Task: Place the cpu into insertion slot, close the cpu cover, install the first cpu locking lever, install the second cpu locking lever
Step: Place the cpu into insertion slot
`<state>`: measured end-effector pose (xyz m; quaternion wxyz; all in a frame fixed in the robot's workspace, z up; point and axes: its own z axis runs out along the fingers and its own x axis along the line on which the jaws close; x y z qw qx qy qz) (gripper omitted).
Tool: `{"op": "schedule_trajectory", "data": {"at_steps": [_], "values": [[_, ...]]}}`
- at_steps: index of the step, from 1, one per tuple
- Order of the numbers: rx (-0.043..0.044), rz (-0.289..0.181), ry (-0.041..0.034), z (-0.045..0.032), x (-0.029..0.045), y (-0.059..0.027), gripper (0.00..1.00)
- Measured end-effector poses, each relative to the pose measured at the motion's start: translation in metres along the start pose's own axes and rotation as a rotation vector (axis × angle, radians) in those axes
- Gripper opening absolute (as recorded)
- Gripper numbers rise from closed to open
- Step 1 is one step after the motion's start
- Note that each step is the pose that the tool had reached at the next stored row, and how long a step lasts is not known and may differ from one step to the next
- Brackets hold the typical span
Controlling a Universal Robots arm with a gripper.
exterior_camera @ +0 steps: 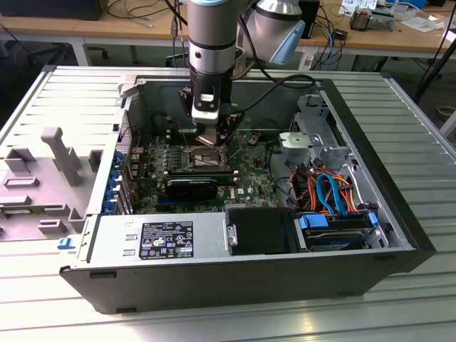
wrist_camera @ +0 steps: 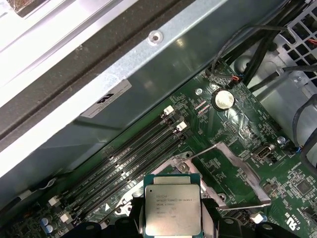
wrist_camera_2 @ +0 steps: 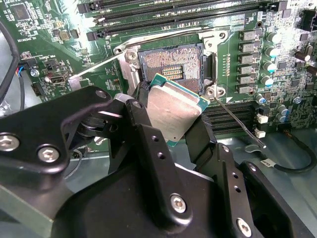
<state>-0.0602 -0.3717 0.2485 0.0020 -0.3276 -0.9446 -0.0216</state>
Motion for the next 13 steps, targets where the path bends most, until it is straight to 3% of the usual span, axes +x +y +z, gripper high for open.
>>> {"op": "schedule_trajectory", "data": {"at_steps": [13], "values": [[-0.0004, 0.022, -0.0009, 0.0005, 0.0, 0.0, 0.55]]}}
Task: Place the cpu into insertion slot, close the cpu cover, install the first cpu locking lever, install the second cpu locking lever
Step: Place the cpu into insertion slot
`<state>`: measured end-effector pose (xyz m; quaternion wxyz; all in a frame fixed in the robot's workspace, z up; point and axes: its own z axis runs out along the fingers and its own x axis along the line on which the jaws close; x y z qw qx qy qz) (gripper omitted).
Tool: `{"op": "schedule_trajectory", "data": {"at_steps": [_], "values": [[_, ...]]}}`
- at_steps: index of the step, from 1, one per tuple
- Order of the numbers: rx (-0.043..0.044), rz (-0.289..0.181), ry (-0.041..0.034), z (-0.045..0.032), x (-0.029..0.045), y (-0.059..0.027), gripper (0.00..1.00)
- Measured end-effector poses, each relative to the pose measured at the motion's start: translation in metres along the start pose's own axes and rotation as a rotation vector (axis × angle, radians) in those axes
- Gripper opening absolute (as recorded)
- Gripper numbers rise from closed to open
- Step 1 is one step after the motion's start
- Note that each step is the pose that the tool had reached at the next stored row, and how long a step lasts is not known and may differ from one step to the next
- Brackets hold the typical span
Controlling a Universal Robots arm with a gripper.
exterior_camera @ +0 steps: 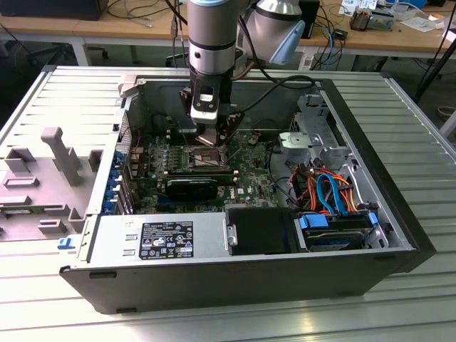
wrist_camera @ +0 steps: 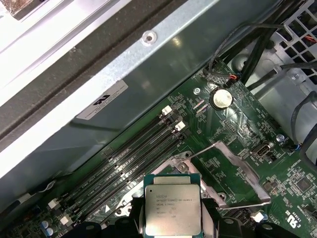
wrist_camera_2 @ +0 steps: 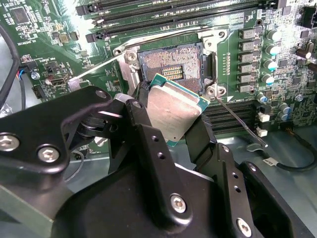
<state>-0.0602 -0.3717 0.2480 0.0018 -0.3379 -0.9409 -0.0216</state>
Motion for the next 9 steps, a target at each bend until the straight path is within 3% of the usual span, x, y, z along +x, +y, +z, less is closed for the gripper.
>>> {"op": "schedule_trajectory", "data": {"at_steps": [9], "values": [[-0.0002, 0.012, -0.0005, 0.0002, 0.0, 0.0, 0.55]]}}
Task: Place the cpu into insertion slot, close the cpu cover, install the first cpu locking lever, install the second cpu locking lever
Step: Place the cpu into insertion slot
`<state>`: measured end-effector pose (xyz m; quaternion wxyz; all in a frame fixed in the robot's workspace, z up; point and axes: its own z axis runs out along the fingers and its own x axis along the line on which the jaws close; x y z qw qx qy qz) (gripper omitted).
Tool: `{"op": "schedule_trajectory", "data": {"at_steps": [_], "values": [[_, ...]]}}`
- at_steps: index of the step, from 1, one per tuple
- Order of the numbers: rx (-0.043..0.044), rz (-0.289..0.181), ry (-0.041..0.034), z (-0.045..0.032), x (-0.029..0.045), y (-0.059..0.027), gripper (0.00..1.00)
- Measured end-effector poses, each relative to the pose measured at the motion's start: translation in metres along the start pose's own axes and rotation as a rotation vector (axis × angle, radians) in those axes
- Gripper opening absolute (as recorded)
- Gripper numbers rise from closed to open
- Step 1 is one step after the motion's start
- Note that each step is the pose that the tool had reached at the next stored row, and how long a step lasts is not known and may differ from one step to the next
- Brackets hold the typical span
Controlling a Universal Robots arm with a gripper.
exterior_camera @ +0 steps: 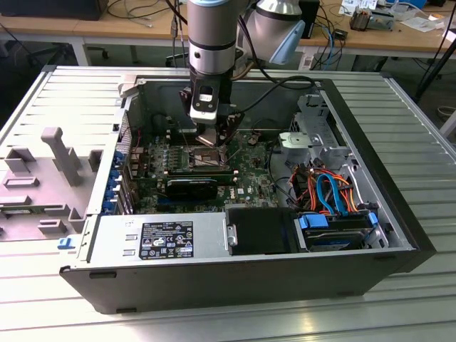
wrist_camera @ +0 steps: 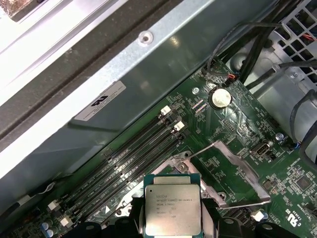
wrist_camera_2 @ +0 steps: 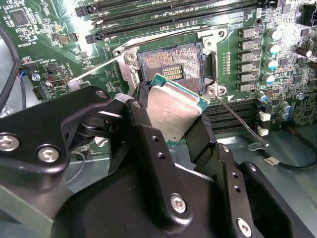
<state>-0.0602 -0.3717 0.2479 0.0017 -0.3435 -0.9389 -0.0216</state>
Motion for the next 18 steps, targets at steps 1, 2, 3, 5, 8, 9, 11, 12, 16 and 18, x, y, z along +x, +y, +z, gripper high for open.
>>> {"op": "schedule_trajectory", "data": {"at_steps": [1, 2, 3, 5, 8, 9, 11, 12, 16, 18], "values": [[0.0, 0.001, -0.0001, 0.0, 0.0, 0.0, 0.55], [0.0, 0.003, -0.0001, 0.0, 0.0, 0.0, 0.55], [-0.0001, 0.005, -0.0002, 0.0001, 0.0, 0.0, 0.55], [-0.0002, 0.008, -0.0004, 0.0001, 0.0, 0.0, 0.55], [-0.0003, 0.017, -0.0007, 0.0002, 0.0, 0.0, 0.55], [-0.0004, 0.019, -0.0008, 0.0003, 0.0, 0.0, 0.55], [-0.0005, 0.024, -0.001, 0.0003, 0.0, 0.0, 0.55], [-0.0005, 0.025, -0.001, 0.0003, 0.0, 0.0, 0.55], [-0.0006, 0.033, -0.0013, 0.0005, 0.0, 0.0, 0.55], [-0.0007, 0.038, -0.0015, 0.0006, 0.0, 0.0, 0.55]]}}
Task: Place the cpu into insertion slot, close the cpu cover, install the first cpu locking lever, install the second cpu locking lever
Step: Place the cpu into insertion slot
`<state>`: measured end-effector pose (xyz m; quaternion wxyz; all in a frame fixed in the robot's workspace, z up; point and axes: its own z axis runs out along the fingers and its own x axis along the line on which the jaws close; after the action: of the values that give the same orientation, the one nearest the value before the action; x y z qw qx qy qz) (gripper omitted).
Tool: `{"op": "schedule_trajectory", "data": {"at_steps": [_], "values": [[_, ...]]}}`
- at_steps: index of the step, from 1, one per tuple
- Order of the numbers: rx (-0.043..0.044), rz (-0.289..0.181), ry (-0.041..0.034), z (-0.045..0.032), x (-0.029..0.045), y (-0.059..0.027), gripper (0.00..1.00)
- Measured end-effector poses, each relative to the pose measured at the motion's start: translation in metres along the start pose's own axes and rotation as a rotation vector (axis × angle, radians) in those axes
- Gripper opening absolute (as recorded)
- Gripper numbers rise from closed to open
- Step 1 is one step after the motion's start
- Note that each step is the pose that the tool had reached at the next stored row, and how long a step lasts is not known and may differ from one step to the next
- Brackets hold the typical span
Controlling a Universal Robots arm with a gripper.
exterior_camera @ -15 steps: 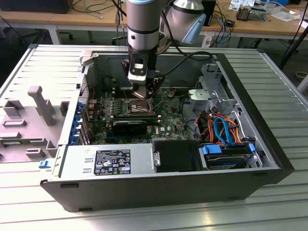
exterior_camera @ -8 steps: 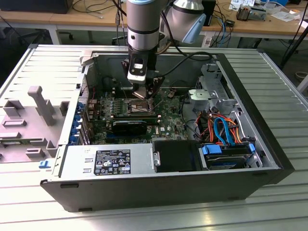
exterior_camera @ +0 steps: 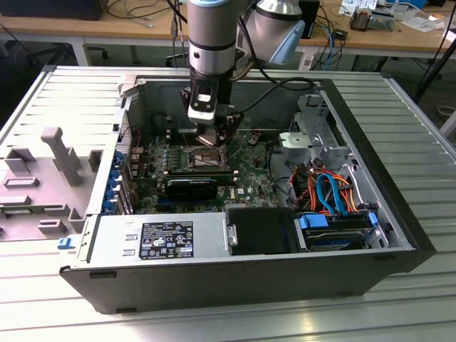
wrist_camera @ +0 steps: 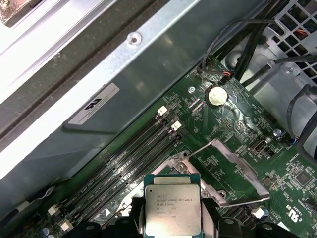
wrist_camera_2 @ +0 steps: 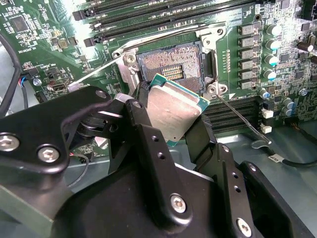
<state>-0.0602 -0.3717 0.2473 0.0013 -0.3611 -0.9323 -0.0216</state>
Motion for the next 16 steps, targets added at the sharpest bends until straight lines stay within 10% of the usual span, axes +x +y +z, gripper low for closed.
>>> {"op": "schedule_trajectory", "data": {"at_steps": [16], "values": [[-0.0005, 0.031, -0.0012, 0.0009, 0.0, 0.0, 0.55]]}}
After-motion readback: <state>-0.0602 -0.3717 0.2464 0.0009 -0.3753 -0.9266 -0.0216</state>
